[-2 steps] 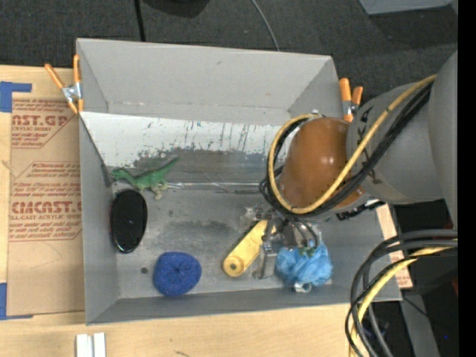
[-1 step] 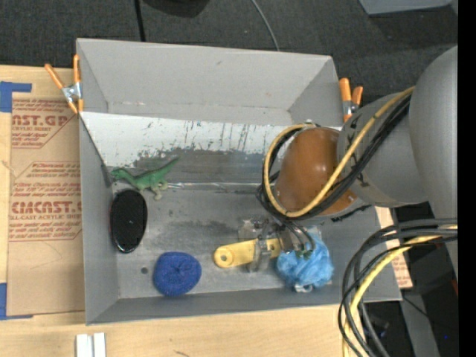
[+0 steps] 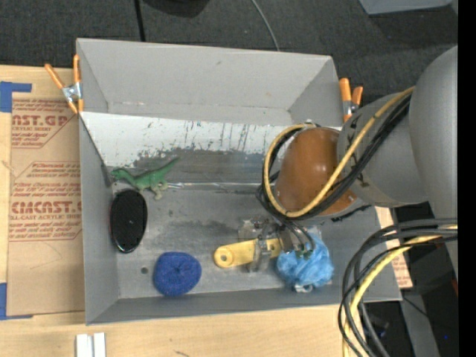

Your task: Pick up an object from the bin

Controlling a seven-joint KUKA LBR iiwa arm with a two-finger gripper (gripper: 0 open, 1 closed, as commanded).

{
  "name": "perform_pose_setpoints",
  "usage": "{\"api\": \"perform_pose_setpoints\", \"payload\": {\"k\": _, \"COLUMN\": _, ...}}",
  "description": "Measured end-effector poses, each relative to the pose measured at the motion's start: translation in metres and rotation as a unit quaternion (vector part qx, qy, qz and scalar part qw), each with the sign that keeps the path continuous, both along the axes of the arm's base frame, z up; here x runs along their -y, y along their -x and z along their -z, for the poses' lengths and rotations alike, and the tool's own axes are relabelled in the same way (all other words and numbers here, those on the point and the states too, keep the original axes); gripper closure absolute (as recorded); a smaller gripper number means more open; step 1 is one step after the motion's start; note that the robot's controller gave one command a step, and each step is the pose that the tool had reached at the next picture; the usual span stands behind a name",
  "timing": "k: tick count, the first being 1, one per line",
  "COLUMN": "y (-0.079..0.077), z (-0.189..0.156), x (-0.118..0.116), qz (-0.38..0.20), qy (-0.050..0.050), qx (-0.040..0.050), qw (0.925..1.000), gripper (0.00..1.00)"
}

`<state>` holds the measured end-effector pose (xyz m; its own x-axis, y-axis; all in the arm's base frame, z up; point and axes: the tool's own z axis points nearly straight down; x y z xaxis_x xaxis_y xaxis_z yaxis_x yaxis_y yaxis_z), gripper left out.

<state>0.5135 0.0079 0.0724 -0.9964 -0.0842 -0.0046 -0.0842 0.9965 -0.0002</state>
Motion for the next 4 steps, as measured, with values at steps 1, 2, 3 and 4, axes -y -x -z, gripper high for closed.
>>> {"api": "perform_pose_setpoints", "payload": {"k": 1, "y": -0.006, "z": -0.018, "x": 0.004, "qz": 0.007, "qy": 0.000, "qx": -0.0005, "qw": 1.0000, "gripper": 1.00}}
{"api": "perform_pose_setpoints", "payload": {"k": 2, "y": -0.015, "z": -0.016, "x": 0.008, "qz": 0.010, "qy": 0.000, "qx": 0.0016, "qw": 0.9999, "gripper": 1.00}}
{"api": "perform_pose_setpoints", "payload": {"k": 3, "y": -0.009, "z": -0.034, "x": 0.013, "qz": -0.005, "qy": 0.000, "qx": -0.0017, "qw": 1.0000, "gripper": 1.00}}
{"api": "perform_pose_setpoints", "payload": {"k": 4, "y": -0.030, "z": -0.051, "x": -0.003, "qz": -0.007, "qy": 0.000, "qx": 0.0017, "qw": 1.0000, "gripper": 1.00}}
